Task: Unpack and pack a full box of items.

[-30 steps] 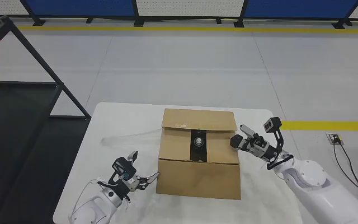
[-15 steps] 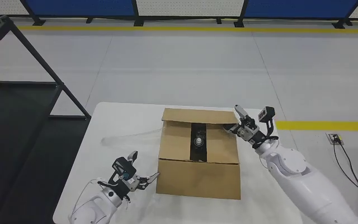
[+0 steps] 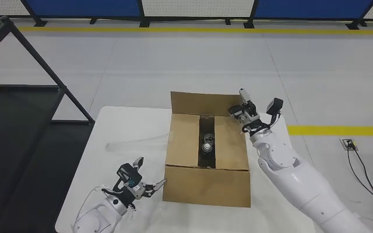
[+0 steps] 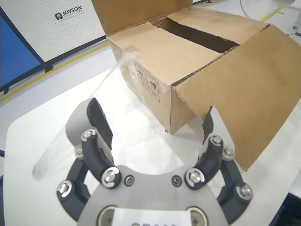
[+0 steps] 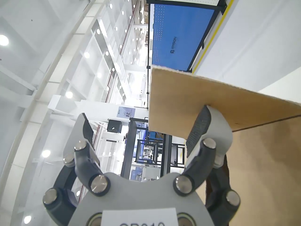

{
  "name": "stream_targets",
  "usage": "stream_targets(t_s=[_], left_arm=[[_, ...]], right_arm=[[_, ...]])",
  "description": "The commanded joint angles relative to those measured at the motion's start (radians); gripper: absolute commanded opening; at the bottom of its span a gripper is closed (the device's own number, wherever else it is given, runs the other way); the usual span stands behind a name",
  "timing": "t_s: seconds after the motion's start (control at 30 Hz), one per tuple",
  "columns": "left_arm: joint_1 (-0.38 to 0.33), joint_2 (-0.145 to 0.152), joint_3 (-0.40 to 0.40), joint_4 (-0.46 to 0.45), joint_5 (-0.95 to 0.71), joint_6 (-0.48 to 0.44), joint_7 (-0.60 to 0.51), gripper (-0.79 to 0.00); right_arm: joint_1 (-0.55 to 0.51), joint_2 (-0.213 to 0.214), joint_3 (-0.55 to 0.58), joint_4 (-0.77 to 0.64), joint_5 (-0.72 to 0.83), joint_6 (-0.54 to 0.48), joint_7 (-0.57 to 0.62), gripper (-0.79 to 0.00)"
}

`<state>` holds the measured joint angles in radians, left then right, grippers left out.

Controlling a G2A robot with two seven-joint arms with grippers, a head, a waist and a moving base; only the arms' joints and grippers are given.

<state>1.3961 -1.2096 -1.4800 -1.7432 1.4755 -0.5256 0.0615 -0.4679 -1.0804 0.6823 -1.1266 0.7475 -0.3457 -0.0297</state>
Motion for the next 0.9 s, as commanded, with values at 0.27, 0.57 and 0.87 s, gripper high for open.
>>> stream_targets(t_s=[0.27, 0.57, 0.87], left_arm=[[0.0, 0.0, 0.0, 0.0, 0.0, 0.0, 0.0, 0.0], [0.0, 0.0, 0.0, 0.0, 0.0, 0.0, 0.0, 0.0], [0.0, 0.0, 0.0, 0.0, 0.0, 0.0, 0.0, 0.0]], right_arm=[[0.009, -0.008, -0.005, 0.013, -0.004, 0.007, 0.005, 0.0], [0.036, -0.033, 0.017, 0.013, 0.013, 0.074, -0.003, 0.0], [0.203, -0.115, -0.015, 0.218, 0.033, 0.257, 0.097, 0.0]])
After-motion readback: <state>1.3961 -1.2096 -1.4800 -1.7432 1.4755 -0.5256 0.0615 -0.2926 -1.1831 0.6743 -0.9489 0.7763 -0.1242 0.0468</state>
